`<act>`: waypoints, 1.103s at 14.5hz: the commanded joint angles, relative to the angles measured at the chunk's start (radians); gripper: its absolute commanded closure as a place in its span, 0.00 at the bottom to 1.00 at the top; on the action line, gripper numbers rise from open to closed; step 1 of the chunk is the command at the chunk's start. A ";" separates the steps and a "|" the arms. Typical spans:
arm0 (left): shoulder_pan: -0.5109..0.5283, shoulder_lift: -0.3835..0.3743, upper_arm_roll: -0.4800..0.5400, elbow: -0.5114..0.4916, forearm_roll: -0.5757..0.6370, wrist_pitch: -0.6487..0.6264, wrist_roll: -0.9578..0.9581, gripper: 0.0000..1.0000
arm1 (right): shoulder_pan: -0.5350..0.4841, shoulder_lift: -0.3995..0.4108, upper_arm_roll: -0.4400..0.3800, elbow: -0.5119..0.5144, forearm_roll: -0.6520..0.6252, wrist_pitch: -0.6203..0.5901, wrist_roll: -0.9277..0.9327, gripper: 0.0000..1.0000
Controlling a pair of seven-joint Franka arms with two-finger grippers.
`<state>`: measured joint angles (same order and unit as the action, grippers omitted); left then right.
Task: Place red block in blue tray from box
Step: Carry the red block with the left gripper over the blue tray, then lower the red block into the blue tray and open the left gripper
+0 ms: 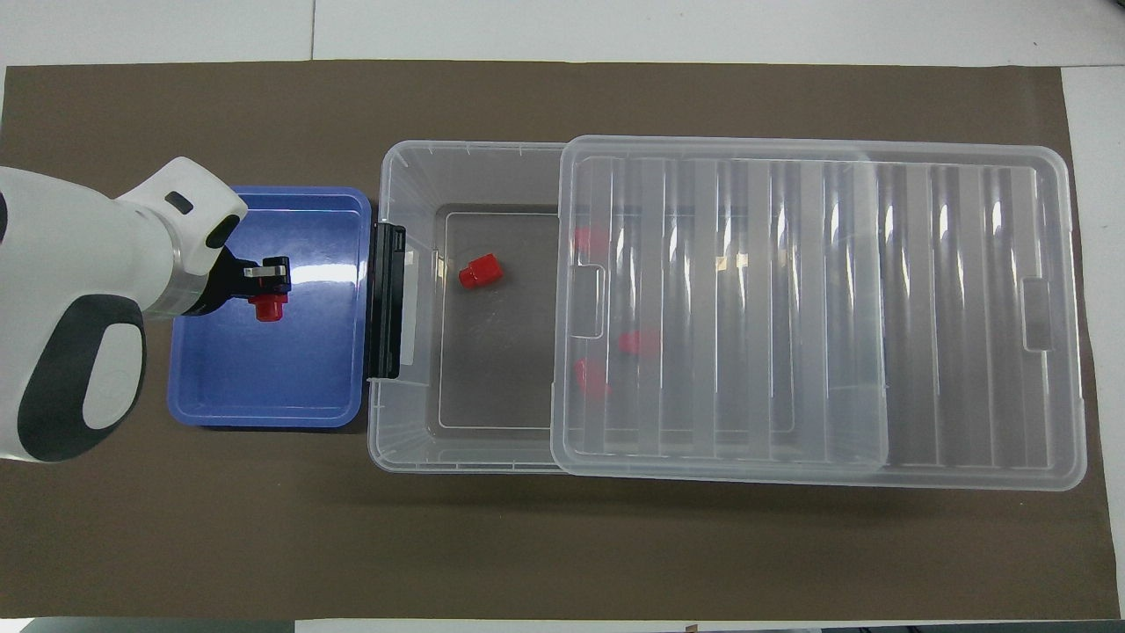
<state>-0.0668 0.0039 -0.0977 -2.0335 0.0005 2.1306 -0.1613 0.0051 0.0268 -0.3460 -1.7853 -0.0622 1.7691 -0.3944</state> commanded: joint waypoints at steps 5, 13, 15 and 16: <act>0.071 0.114 -0.010 -0.106 0.006 0.221 0.130 1.00 | 0.004 -0.037 -0.025 -0.143 -0.007 0.127 -0.089 1.00; 0.071 0.194 -0.010 -0.131 0.006 0.328 0.137 1.00 | 0.021 -0.037 0.027 -0.181 -0.007 0.159 0.017 1.00; 0.070 0.192 -0.008 -0.129 0.006 0.305 0.129 0.24 | 0.021 -0.037 0.056 -0.181 -0.005 0.156 0.058 1.00; 0.070 0.186 -0.008 -0.129 0.006 0.296 0.131 0.00 | 0.021 -0.037 0.067 -0.181 -0.005 0.156 0.078 1.00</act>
<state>-0.0073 0.1925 -0.0999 -2.1542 0.0005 2.4353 -0.0351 0.0246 0.0188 -0.3028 -1.9341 -0.0623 1.9079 -0.3622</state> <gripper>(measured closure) 0.581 0.991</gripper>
